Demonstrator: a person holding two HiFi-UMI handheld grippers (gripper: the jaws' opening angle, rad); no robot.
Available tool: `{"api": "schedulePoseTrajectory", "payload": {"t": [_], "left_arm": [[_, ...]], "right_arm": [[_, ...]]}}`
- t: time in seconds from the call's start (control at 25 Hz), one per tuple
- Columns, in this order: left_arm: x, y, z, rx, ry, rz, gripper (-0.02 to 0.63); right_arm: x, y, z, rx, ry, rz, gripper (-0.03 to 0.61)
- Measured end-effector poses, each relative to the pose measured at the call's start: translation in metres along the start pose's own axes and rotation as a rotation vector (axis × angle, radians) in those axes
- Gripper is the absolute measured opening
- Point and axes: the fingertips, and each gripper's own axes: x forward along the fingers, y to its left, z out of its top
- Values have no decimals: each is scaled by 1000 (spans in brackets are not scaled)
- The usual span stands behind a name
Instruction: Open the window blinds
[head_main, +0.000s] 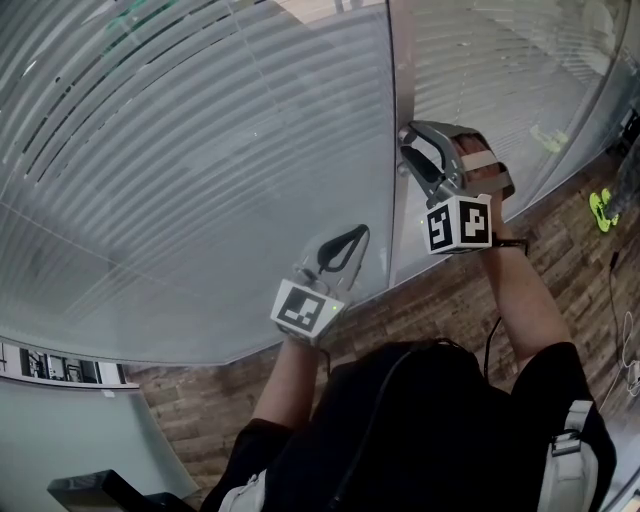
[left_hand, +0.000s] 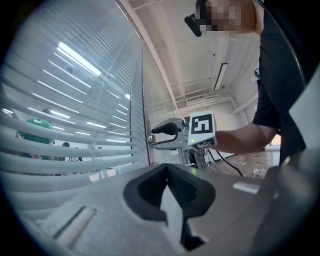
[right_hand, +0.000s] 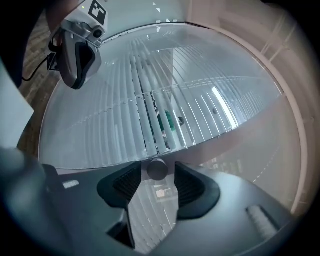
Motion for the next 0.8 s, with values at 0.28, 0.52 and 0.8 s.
{"api": "schedulePoseTrajectory", "payload": {"t": [0.28, 0.52, 0.8], "left_arm": [[-1, 0, 1, -1, -4, -3, 5], [-1, -1, 0, 3, 1, -5, 5], [-1, -1, 2, 1, -11, -8, 5]], "right_arm": [[3, 2, -1, -47, 24, 8, 129], [2, 1, -1, -19, 24, 3, 127], [2, -1, -1, 82, 10, 17, 127]]}}
